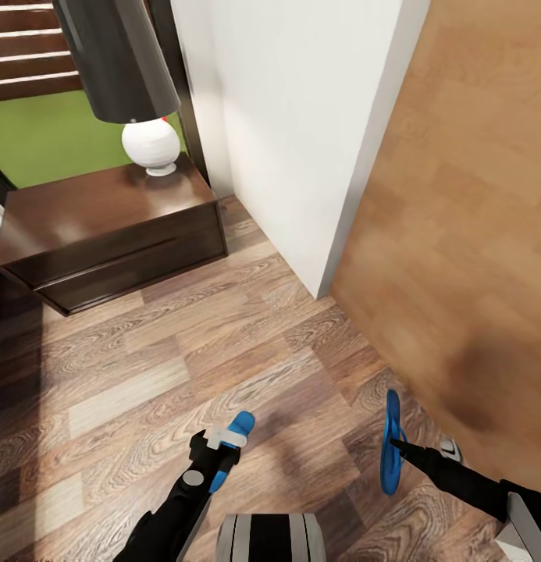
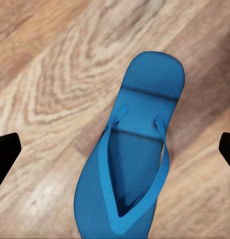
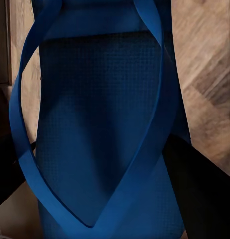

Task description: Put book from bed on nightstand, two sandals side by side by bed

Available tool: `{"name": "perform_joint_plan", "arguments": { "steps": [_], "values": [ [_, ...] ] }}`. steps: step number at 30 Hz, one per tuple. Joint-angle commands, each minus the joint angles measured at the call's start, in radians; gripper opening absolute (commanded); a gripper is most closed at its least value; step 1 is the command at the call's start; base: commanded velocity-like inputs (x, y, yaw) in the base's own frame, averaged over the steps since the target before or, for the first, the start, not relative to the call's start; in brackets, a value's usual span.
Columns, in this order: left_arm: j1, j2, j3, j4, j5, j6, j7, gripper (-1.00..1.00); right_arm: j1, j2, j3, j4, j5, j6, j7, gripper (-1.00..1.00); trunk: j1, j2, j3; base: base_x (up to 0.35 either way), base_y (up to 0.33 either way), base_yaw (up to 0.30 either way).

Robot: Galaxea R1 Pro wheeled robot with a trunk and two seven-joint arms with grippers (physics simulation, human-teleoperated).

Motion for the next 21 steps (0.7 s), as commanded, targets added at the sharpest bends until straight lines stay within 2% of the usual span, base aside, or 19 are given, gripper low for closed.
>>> {"name": "perform_joint_plan", "arguments": {
  "steps": [1,6,8,12,21],
  "values": [
    [0.0,0.0,-0.003,-0.001,-0.008,0.006,0.005,1.0,0.0,0.0,-0.001,0.0,-0.004,0.006,0.0,-1.0,0.0,-0.001,-0.005,0.0,0.0,0.0],
    [0.0,0.0,-0.004,-0.001,-0.008,0.006,-0.005,1.0,0.0,0.0,-0.001,0.0,-0.004,0.006,0.0,-1.0,0.002,-0.002,-0.024,0.0,0.0,0.0],
    [0.0,0.0,-0.002,-0.001,-0.008,0.006,-0.047,1.0,0.0,0.0,-0.001,0.0,-0.004,0.006,0.0,-1.0,0.003,-0.002,-0.032,0.0,0.0,0.0],
    [0.0,0.001,0.003,-0.003,-0.008,0.006,-0.116,1.0,0.0,0.0,-0.001,0.0,-0.004,0.006,0.0,-1.0,0.003,-0.002,-0.032,0.0,0.0,0.0],
    [0.0,0.002,0.006,-0.003,-0.009,0.005,-0.123,1.0,0.0,0.001,-0.001,0.0,-0.004,0.006,0.0,-1.0,0.003,-0.002,-0.032,0.0,0.0,0.0]
  ]
}}
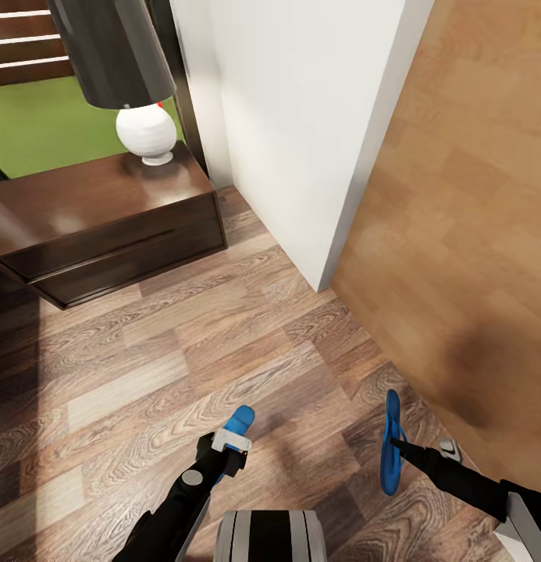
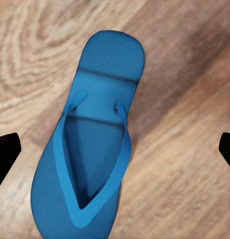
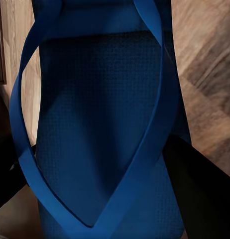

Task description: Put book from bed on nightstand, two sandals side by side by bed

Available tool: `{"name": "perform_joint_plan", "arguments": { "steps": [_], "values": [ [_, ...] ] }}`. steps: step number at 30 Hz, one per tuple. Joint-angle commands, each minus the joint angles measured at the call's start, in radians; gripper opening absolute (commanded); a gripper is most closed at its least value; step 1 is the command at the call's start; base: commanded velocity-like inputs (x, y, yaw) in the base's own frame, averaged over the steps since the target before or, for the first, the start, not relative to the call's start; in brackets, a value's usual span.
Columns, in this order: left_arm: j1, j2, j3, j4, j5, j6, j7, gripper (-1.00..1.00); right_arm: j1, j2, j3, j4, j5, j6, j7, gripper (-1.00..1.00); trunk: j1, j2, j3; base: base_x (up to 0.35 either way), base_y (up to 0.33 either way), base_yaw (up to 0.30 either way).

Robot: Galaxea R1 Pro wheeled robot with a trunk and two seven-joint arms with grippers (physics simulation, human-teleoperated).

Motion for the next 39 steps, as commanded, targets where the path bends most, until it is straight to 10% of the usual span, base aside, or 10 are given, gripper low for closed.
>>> {"name": "perform_joint_plan", "arguments": {
  "steps": [1,39],
  "values": [
    [0.0,0.0,0.0,-0.002,-0.01,0.006,0.0,1.0,0.0,0.0,-0.001,0.0,-0.003,0.006,0.0,-1.0,0.0,0.0,-0.004,0.0,0.0,0.0],
    [0.0,0.0,0.003,-0.007,-0.01,0.0,0.113,1.0,0.0,0.0,-0.001,0.0,-0.003,0.006,0.0,-1.0,0.014,-0.008,-0.124,0.0,0.0,0.0]
  ]
}}
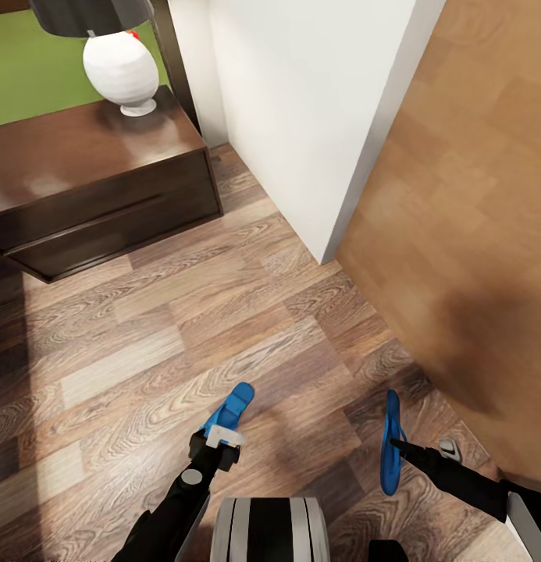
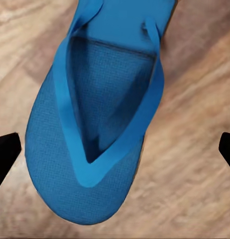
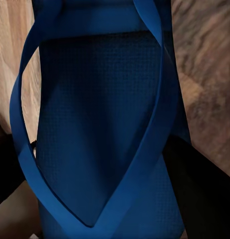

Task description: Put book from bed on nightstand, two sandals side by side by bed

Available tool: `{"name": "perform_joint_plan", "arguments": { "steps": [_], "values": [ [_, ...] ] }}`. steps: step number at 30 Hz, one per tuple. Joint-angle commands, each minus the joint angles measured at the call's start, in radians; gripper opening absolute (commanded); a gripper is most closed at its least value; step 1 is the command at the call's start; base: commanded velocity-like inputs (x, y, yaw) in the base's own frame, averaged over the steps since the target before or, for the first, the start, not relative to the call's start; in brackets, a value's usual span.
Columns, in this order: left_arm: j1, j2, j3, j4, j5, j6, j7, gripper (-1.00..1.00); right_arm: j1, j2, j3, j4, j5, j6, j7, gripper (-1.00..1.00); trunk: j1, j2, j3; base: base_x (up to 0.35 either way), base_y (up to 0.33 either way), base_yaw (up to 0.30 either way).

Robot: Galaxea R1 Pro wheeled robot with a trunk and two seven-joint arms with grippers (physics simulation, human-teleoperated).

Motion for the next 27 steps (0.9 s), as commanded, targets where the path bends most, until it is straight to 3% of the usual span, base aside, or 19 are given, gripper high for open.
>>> {"name": "perform_joint_plan", "arguments": {
  "steps": [1,4,8,27],
  "values": [
    [0.0,0.0,-0.005,-0.002,-0.008,0.0,0.038,1.0,0.0,0.0,-0.001,0.0,-0.003,0.006,0.0,-1.0,0.0,0.0,-0.001,0.0,0.0,0.0],
    [0.0,-0.001,-0.008,-0.001,-0.007,-0.014,0.101,1.0,0.0,0.001,-0.001,0.0,-0.003,0.006,0.0,-1.0,0.0,0.0,-0.001,0.0,0.0,0.0],
    [0.0,-0.001,-0.01,0.0,-0.006,-0.019,0.119,1.0,0.0,0.001,-0.001,0.0,-0.003,0.006,0.0,-1.0,0.0,0.0,-0.001,0.0,0.0,0.0],
    [0.0,-0.001,-0.013,0.006,-0.007,-0.022,0.122,1.0,0.0,0.0,-0.001,0.0,-0.003,0.006,0.0,-1.0,0.0,0.0,-0.001,0.054,0.0,0.0]
  ]
}}
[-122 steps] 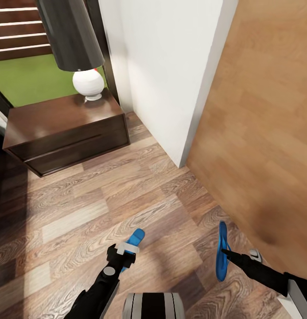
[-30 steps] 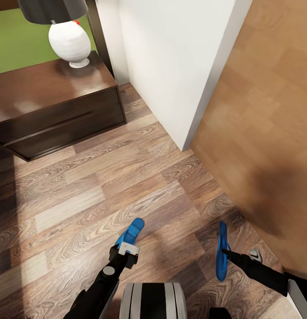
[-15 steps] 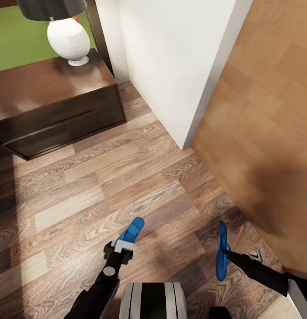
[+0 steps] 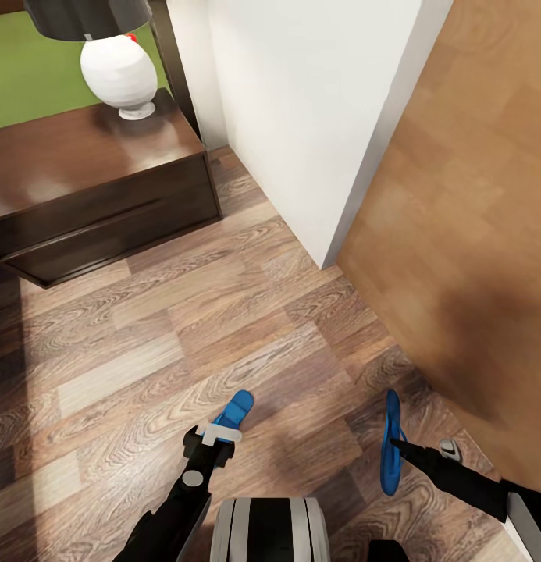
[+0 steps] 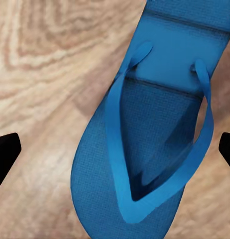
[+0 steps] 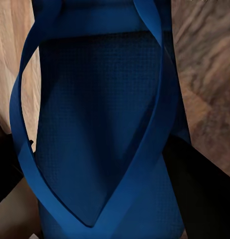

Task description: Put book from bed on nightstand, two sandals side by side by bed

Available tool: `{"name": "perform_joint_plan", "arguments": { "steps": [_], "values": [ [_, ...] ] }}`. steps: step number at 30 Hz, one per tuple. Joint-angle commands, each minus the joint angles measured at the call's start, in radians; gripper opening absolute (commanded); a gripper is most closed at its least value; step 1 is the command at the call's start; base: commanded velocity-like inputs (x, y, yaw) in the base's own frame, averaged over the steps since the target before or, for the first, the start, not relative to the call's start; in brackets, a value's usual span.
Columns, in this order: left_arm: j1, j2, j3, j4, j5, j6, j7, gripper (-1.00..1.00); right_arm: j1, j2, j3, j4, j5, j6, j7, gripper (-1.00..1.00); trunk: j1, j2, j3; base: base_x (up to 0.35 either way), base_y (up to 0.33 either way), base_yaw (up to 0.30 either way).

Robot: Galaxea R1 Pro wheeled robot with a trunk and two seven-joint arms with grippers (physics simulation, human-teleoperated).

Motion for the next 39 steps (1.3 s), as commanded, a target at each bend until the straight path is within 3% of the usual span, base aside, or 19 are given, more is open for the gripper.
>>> {"name": "perform_joint_plan", "arguments": {
  "steps": [1,5,9,14,30,39],
  "values": [
    [0.0,0.0,-0.003,-0.002,-0.01,0.008,0.005,1.0,0.0,0.0,-0.001,0.0,-0.003,0.006,0.0,-1.0,0.0,0.0,-0.001,0.015,0.0,0.0],
    [0.0,0.0,-0.003,-0.001,-0.01,0.008,-0.008,1.0,0.0,0.0,-0.001,0.0,-0.003,0.006,0.0,-1.0,0.0,0.0,-0.001,0.095,0.0,0.0],
    [0.0,0.001,0.0,-0.003,-0.011,0.009,-0.131,1.0,0.0,0.0,-0.001,0.0,-0.003,0.006,0.0,-1.0,0.0,0.0,-0.001,0.118,0.0,0.0],
    [0.0,0.003,0.004,-0.004,-0.01,0.01,-0.201,1.0,0.0,0.0,-0.001,0.0,-0.003,0.006,0.0,-1.0,0.0,0.0,-0.001,0.02,0.0,0.0],
    [0.0,0.005,0.008,-0.008,-0.012,0.01,-0.201,1.0,0.0,0.001,0.0,0.0,-0.003,0.006,0.0,-1.0,0.0,0.0,-0.001,0.0,0.0,0.0],
    [0.0,0.004,0.008,-0.008,-0.012,0.012,-0.198,1.0,0.0,0.001,-0.001,0.0,-0.003,0.006,0.0,-1.0,0.003,-0.002,-0.028,0.0,0.0,0.0]
  ]
}}
